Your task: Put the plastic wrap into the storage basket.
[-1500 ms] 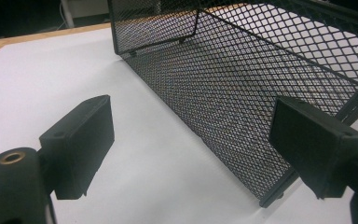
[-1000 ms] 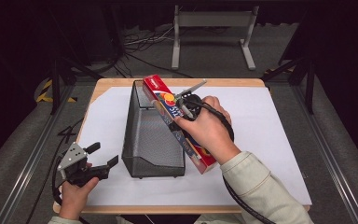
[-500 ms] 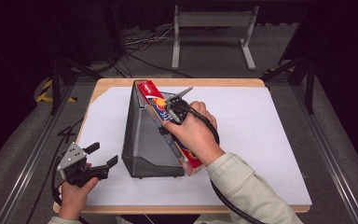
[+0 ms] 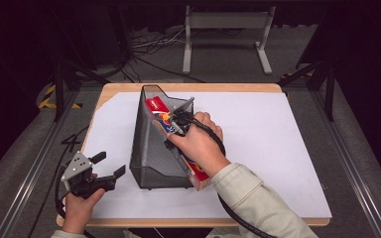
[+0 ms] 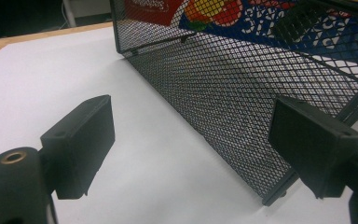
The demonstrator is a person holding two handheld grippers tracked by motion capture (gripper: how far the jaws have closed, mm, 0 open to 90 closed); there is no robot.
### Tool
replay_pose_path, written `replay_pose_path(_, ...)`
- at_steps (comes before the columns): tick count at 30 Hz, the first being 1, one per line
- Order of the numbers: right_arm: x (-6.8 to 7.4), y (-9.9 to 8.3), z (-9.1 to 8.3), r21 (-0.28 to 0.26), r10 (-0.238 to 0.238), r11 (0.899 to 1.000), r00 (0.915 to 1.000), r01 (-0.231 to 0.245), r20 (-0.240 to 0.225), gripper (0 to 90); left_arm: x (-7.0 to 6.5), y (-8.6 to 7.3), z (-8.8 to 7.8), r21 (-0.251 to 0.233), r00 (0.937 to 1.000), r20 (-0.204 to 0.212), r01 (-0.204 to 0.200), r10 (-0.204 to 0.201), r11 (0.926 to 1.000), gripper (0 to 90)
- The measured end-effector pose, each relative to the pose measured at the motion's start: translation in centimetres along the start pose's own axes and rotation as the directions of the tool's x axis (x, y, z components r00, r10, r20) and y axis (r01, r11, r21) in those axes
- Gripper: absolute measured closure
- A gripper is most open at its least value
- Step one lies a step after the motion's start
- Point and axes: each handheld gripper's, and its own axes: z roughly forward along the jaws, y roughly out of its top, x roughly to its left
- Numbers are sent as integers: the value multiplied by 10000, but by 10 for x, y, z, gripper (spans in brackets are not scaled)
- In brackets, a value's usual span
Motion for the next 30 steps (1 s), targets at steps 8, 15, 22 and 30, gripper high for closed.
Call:
replay_pose_path(8,4,6,11,455,204,9987,9997,-212,168,391,0,0,0,11,10000,17,-1,1,10000,153)
replay_pose_path(15,4,11,17,808,277,9963,9992,-300,290,390,1,-1,1,39,10000,11,-17,17,10000,154)
replay_pose_path(22,5,15,23,1265,284,9914,9986,-340,456,387,0,-1,2,36,10000,23,-41,41,10000,154)
replay_pose_path(30,4,18,26,1405,241,9896,9982,-316,545,374,0,-1,2,37,10000,25,-16,16,10000,154)
